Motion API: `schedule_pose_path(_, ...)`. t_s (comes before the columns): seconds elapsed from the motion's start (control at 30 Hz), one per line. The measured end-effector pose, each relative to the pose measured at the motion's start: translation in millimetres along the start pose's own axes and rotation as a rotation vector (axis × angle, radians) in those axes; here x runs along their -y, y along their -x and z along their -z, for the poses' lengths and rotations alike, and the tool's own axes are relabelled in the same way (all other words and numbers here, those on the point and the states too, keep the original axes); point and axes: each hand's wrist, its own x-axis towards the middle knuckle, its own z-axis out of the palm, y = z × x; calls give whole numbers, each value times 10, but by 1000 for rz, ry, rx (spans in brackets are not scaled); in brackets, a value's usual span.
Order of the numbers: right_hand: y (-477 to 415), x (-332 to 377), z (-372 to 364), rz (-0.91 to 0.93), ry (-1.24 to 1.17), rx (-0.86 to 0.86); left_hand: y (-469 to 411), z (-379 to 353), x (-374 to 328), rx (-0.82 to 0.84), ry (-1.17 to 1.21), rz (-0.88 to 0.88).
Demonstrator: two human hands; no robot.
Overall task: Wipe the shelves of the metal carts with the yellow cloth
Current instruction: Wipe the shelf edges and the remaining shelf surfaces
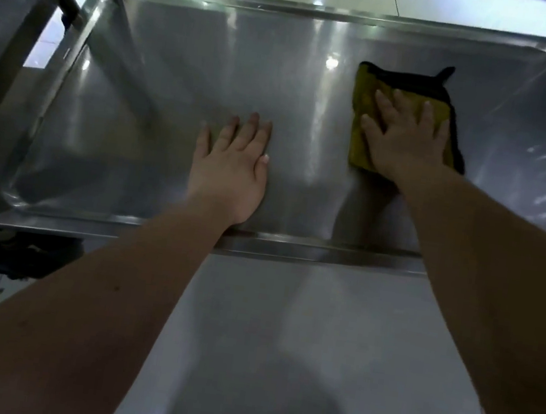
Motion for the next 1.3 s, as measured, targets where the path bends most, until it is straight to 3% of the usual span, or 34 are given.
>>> schedule_pose_path(0.13,-10,158,-32,-110,2,7,-13,4,-28,11,-13,2)
schedule_pose_path(0.33,558,906,-236,239,64,28,4,31,-22,49,-9,11)
schedule_pose_path(0.43,613,736,-256,316,59,-23,9,45,-13,61,8,10)
schedule_pose_path(0.53,616,118,-210,210,60,-40,15,34,-9,52,24,-5)
schedule_pose_path(0.73,973,-926,-66,-233,3,-4,16,48,-25,66,43,5)
schedule_pose_path(0.93,962,-831,-54,-270,38,45,-86,372,411,107,132,-152)
schedule_pose_path(1.1,1022,-653,9,-330,-3,94,172,474,1372,105,-8,-11)
schedule_pose_path(1.2,1101,-211,-56,-295,-34,88,251,388,1473,102,-37,18)
schedule_pose_path(1.3,1140,596,-214,-146,-10,75,249,364,1459,90,-14,39)
